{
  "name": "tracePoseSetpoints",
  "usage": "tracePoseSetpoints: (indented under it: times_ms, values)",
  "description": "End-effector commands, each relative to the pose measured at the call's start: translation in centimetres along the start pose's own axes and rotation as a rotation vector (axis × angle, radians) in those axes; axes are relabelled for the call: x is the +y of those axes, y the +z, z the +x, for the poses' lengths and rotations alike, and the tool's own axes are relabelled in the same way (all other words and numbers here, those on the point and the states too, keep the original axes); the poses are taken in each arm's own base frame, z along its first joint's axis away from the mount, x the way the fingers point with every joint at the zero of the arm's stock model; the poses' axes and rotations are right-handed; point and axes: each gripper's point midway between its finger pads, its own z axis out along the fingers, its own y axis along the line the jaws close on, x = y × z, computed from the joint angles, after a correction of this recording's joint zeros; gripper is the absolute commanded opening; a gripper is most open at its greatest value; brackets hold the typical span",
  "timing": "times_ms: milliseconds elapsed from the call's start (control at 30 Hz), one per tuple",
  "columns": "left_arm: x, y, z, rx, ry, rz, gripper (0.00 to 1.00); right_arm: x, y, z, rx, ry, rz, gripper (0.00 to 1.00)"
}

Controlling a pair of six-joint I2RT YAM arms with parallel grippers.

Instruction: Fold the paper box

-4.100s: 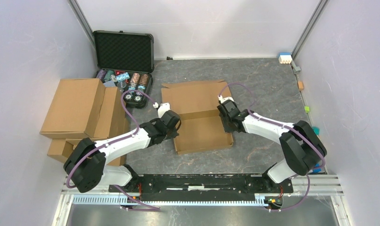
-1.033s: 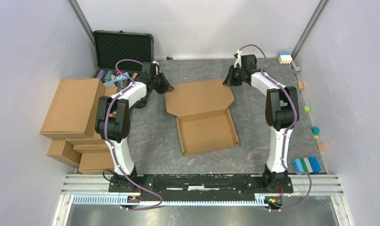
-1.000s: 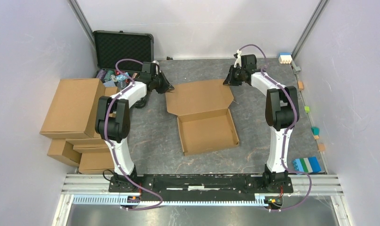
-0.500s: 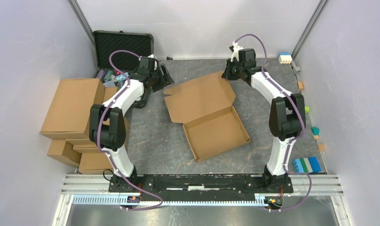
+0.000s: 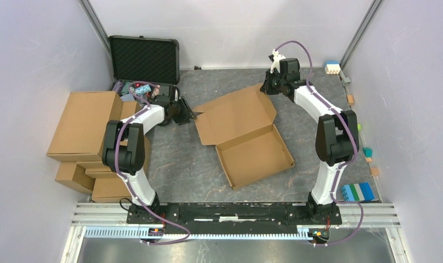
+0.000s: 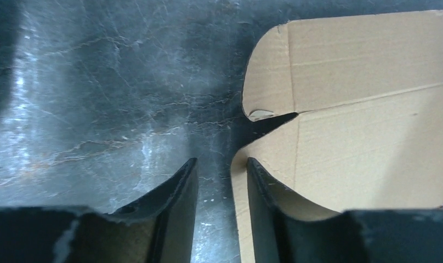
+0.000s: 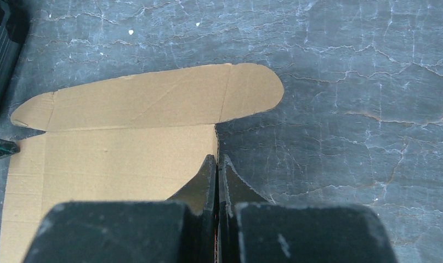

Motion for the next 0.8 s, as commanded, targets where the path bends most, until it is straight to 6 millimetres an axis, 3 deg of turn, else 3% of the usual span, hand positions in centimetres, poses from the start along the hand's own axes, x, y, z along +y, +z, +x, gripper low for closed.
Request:
tracePoseSetpoints:
  times_ms: [0, 133, 300, 467, 767]
  values:
    - [-4.7, -1.6, -1.9, -0.069, -0.025, 0.234, 0.4, 1.1, -1.0, -2.3, -0.073, -0.041, -0.026, 0.0]
    - [-5.6, -1.5, -2.3, -0.059, -0.019, 0.262, 0.24, 1.2, -1.2, -2.4, -0.08, -0.044, -0.024, 0.0]
    - [-7.1, -3.3, -3.8, -0.109, 0.004, 0.301, 0.02, 1.3, -1.9, -3.1, -0.105, -0.04, -0.01, 0.0]
    - [-9.3, -6.2, -5.5, -0.183, 0.054, 0.326, 0.02, 0.7, -3.6, -3.9, -0.17, 0.006, 0.052, 0.0]
    - [-14.2, -10.6, -5.8, -0.364, 0.257, 0.312, 0.02, 1.0, -8.3, -3.5, -0.4, 0.076, 0.155, 0.0]
